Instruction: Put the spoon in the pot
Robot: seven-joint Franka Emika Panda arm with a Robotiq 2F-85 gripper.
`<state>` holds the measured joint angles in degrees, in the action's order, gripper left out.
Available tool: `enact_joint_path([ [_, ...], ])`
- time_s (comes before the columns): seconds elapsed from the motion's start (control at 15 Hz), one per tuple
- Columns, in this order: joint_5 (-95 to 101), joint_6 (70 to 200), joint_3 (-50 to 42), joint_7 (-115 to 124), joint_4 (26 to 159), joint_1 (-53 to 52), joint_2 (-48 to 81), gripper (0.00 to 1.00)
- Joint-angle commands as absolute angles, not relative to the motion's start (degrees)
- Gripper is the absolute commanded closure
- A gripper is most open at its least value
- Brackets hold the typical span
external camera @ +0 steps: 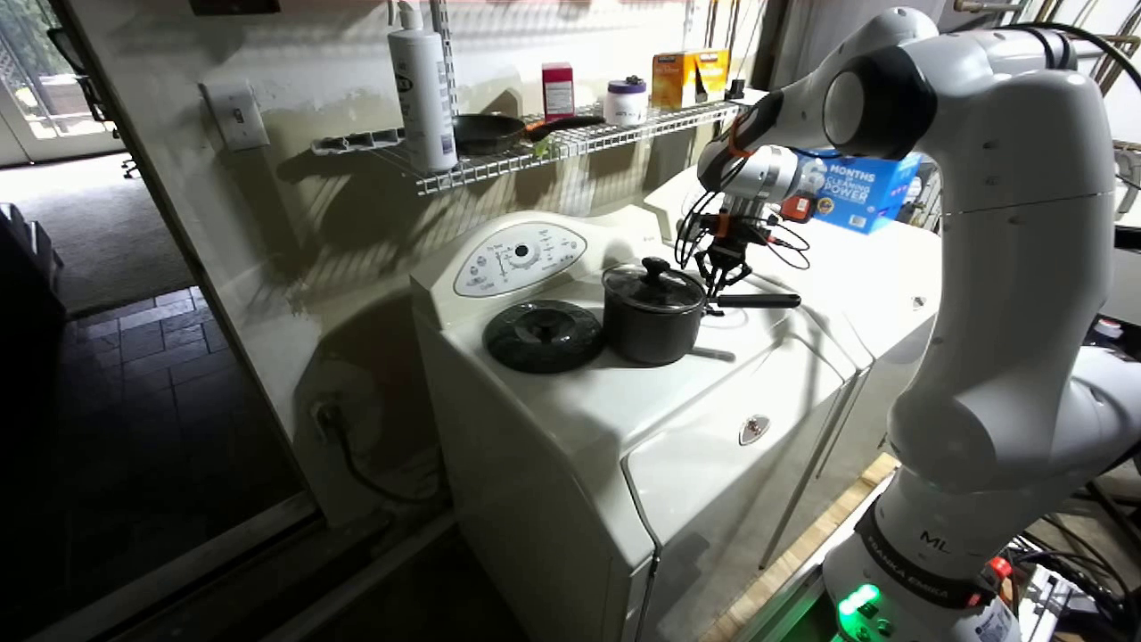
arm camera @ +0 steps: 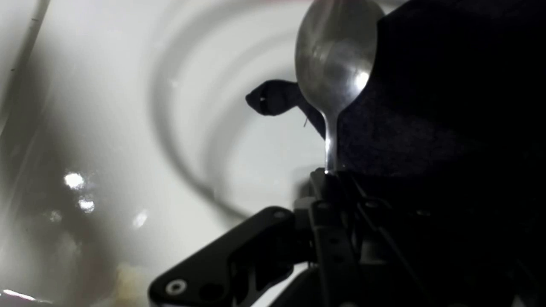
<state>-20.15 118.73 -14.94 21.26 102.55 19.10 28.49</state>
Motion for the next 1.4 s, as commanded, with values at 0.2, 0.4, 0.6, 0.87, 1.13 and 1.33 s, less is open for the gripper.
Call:
enact_joint_path([
  [0.2,-20.82,117.42,-14.84,21.74,102.32,19.26,26.69,0.98],
  [0.4,-20.68,118.71,-15.05,21.23,104.11,18.96,23.61,0.98],
  [0.6,-20.47,121.60,-15.21,21.02,106.81,18.25,19.50,0.98],
  [0.87,-20.42,131.86,-14.83,19.25,112.94,16.78,13.22,0.98],
  [1.13,-19.61,146.46,-13.88,16.47,121.07,14.46,7.75,0.98],
  [1.33,-18.40,157.42,-12.99,15.97,127.83,12.58,4.25,0.98],
])
